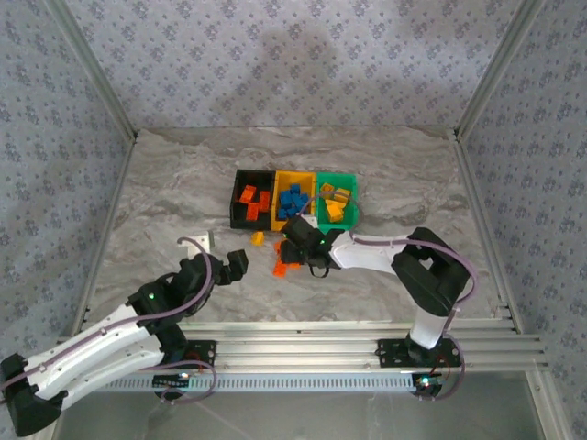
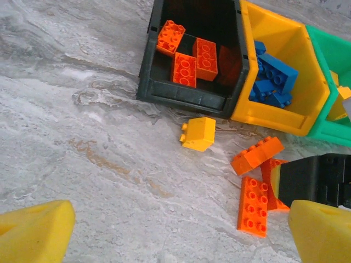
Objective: Sort the legos into containers by color
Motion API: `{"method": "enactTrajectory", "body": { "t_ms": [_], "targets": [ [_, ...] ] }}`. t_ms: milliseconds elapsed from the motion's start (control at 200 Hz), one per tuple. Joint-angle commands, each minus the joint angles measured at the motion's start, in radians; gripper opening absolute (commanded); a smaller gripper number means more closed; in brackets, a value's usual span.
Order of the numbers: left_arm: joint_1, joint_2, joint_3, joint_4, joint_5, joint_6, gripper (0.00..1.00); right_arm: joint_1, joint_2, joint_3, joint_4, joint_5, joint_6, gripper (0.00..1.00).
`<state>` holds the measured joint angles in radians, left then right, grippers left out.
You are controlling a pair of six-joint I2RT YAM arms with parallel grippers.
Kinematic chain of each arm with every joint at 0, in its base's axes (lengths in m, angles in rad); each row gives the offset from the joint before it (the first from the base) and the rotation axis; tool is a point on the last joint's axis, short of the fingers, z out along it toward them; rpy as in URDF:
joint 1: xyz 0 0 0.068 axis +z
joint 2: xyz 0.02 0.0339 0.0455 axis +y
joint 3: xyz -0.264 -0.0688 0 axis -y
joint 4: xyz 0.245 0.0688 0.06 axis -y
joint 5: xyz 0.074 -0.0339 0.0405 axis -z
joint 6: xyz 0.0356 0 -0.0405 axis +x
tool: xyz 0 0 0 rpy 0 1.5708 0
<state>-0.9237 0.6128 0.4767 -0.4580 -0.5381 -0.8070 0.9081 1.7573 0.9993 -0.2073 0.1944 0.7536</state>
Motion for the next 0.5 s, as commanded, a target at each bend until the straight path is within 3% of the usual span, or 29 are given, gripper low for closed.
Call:
{"method": "enactTrajectory", "body": {
  "t_ms": [0,270,495],
  "targets": [
    [0.009,-0.009,0.002,-0.035,-0.023,-0.021,1.00,0.005,0.029,0.028,-0.099,0.055,0.035,0.67],
    [0.016,-0.009,-0.003,-0.031,-0.017,-0.019,1.00,-0.006,-0.011,-0.019,-0.188,0.129,0.083,0.46],
    [0.022,-0.008,-0.007,-0.038,-0.020,-0.011,1.00,-0.016,-0.078,-0.058,-0.112,0.101,0.012,0.27]
  ]
}}
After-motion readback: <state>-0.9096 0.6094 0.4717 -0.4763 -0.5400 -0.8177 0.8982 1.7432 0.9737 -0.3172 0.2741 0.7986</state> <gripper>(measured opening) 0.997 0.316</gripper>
